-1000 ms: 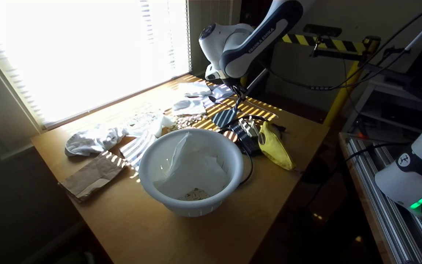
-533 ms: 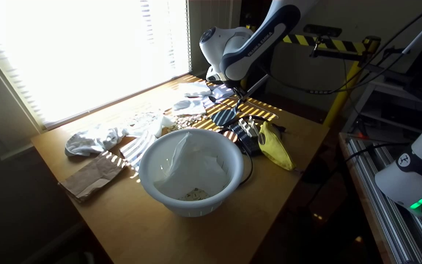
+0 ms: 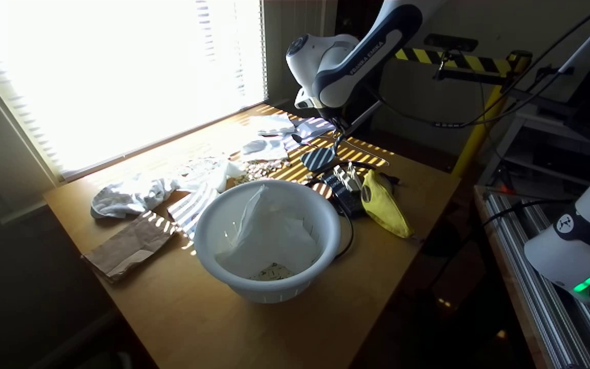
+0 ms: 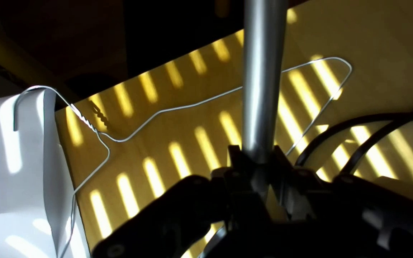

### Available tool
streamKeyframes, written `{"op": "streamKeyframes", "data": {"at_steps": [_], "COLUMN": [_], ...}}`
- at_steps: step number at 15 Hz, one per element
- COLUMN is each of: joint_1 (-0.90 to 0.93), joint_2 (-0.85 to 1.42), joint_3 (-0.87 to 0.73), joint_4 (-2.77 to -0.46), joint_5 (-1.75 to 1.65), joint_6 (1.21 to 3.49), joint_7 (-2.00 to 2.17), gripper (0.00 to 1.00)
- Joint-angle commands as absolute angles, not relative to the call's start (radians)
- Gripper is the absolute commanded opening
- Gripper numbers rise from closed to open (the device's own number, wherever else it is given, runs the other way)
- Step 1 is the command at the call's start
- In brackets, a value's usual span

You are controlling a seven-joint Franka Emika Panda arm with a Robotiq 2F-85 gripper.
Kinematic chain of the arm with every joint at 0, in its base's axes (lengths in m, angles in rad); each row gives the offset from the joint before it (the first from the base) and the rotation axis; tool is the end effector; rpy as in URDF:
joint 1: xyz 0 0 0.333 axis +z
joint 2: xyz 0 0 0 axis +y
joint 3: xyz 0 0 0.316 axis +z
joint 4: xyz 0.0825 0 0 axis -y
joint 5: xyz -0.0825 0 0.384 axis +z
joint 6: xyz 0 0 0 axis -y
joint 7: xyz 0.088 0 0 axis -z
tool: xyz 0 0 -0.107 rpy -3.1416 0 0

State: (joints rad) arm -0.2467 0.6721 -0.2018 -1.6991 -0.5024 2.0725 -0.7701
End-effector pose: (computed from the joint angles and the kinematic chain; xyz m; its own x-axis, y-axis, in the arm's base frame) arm 0.5776 -0.2936 0.1977 0.6662 0.4885 -0.5635 0.6297 -0.7733 0.0741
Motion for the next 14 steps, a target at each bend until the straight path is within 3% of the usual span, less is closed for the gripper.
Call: {"op": "streamKeyframes", "data": {"at_steps": [1,14], "joint_1": [-0.247,-0.273], "joint_2": [0.661,0.805], "joint_3": [-0.201,-0.168], "joint_4": [-1.703,-1.534], "joint_5": [-0.52,-0.457], "joint_6": [2.051,1.939], "joint_7": [-0.763,-0.787], "gripper": [0.06,0.06]}}
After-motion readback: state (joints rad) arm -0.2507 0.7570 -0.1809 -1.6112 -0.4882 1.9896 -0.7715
